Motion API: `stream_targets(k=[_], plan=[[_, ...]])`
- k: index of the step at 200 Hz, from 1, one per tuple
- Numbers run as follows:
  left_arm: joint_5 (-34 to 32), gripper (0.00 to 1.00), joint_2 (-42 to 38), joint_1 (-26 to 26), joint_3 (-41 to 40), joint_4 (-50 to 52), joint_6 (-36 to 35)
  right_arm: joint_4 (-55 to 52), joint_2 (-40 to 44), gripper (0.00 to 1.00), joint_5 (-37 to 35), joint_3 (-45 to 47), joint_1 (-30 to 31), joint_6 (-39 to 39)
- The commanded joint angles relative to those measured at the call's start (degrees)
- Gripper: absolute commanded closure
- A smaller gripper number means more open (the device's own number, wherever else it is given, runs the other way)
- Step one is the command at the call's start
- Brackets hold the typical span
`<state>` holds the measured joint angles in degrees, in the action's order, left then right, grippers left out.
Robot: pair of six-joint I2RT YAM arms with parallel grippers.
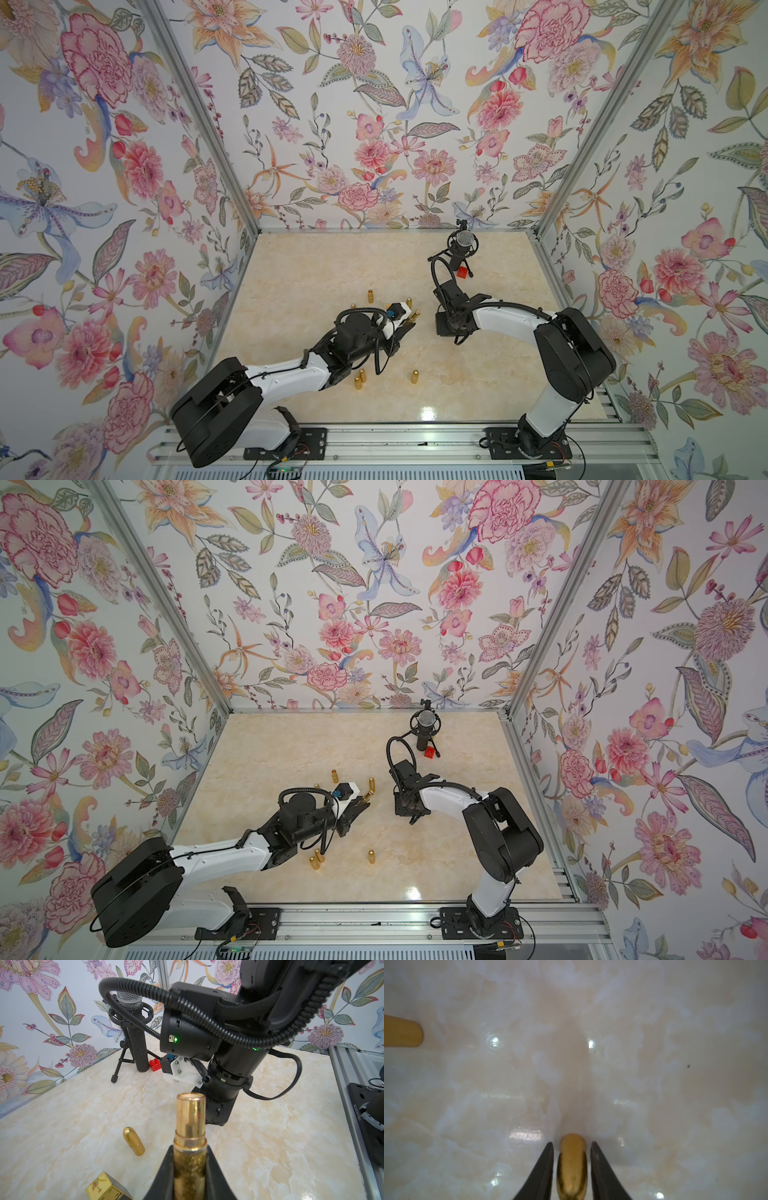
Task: Open the lipstick cap
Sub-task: Place the cover at the center of the board.
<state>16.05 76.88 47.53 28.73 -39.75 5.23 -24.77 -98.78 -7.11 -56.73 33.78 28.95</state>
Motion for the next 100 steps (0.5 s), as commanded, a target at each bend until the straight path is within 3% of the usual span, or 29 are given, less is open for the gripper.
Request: stream_targets(k=[1,30,68,100], plan=[[-0.6,0.82,-1.2,-0.7,-0.7,-1.7,0.7,-1.7,3.1,0.65,-1.0,-1.0,0.2,0.6],[-0.3,0.82,-0.7,-0.8,0.1,-2.3,0.7,-4.7,11.1,0.6,1.4,-1.1,-1.2,-0.1],[1.2,0.82,1.4,-0.8,2.5,-4.8,2.2,-7.2,24.3,0.56,14.7,-1.3,-6.2,-0.3],[2.5,0.81,3.4,-0.9,3.8,-8.2,4.1,-7.5,28.5,0.53,27.6,-5.1,-5.6,0.7]])
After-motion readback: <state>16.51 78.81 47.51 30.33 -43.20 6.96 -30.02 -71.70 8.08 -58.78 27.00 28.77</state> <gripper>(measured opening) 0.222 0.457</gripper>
